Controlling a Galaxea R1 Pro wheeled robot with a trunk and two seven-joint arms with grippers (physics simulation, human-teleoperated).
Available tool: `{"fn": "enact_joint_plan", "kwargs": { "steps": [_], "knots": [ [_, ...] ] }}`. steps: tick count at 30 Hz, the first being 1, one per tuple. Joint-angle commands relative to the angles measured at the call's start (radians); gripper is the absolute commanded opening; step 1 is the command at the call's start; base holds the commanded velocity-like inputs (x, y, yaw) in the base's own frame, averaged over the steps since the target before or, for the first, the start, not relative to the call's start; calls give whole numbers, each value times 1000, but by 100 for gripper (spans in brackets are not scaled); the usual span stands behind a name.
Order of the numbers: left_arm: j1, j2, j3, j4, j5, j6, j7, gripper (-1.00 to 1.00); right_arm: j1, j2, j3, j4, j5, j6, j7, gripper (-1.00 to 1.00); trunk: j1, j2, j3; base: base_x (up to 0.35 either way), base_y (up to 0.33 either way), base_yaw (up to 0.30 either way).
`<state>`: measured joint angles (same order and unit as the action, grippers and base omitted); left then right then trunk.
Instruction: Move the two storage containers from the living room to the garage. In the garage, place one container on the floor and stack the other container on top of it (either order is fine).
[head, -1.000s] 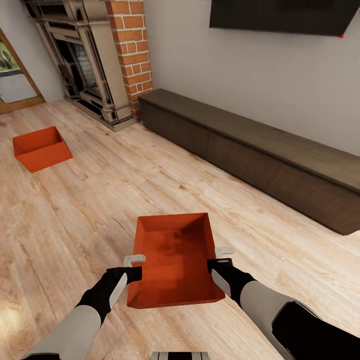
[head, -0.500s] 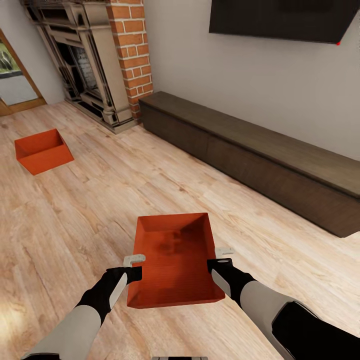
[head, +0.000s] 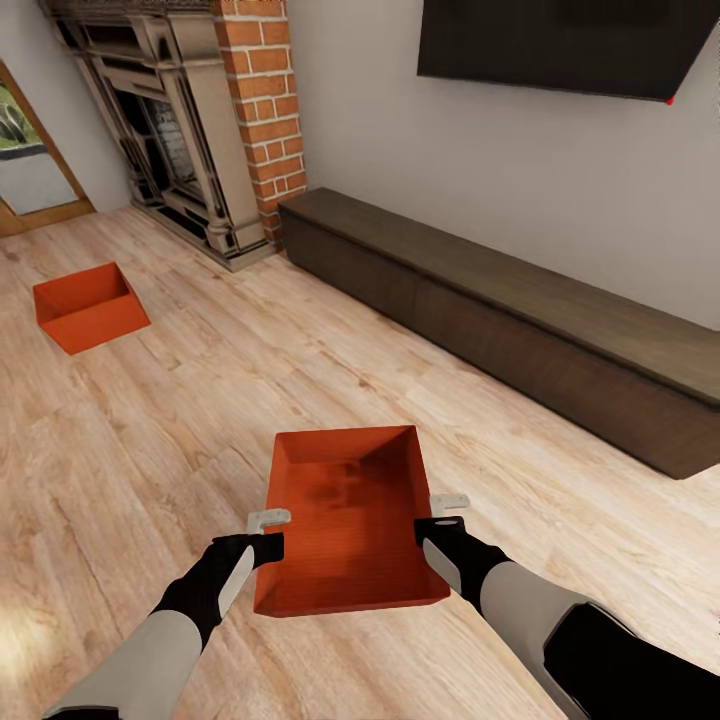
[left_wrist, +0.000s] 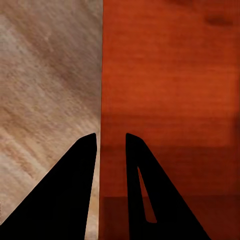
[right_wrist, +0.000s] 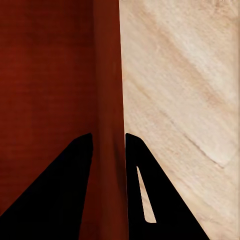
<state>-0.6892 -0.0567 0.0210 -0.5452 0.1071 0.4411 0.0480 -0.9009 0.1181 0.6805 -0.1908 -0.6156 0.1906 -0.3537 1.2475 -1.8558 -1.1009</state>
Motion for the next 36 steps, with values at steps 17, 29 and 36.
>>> {"fn": "enact_joint_plan", "kwargs": {
  "steps": [17, 29, 36],
  "knots": [
    [0, 3, -1, 2, -1, 8, 12, -100, -1, -1, 13, -7, 7, 11, 16, -100, -65, 119, 53, 0, 0, 0],
    [0, 3, 0, 2, -1, 8, 12, -100, -1, -1, 13, -7, 7, 7, 16, -100, -111, 203, 90, 0, 0, 0],
    [0, 3, 0, 2, -1, 8, 12, -100, -1, -1, 13, -7, 7, 1, 16, -100, -138, 252, 112, 0, 0, 0]
  ]
}}
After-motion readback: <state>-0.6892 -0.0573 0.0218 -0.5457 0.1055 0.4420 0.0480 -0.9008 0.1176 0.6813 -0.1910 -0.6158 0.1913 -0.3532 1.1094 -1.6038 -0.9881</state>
